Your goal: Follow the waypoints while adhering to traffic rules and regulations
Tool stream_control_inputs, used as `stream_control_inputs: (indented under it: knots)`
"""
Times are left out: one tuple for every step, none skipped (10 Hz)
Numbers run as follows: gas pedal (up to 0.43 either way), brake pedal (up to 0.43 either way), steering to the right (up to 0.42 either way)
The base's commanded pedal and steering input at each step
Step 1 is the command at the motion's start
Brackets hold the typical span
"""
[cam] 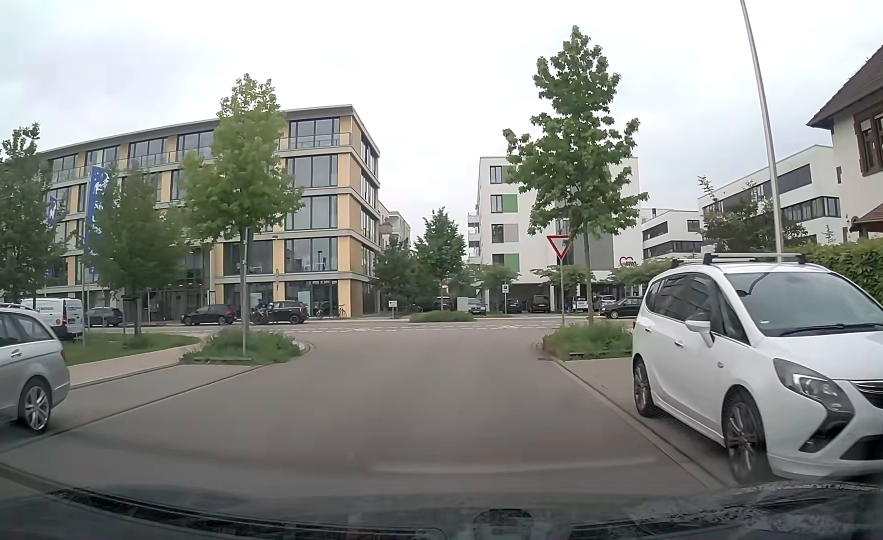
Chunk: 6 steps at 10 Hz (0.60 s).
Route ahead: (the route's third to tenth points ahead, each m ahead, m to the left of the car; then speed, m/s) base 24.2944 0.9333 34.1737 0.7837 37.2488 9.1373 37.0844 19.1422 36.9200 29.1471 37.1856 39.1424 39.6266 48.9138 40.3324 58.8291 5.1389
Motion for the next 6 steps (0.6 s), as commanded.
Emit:
stream_control_inputs:
  knots:
    - [0.039,0.0,-0.002]
    - [0.039,0.0,-0.001]
    - [0.039,0.0,-0.002]
    - [0.039,0.0,-0.002]
    - [0.039,0.0,-0.004]
    - [0.039,0.0,-0.004]
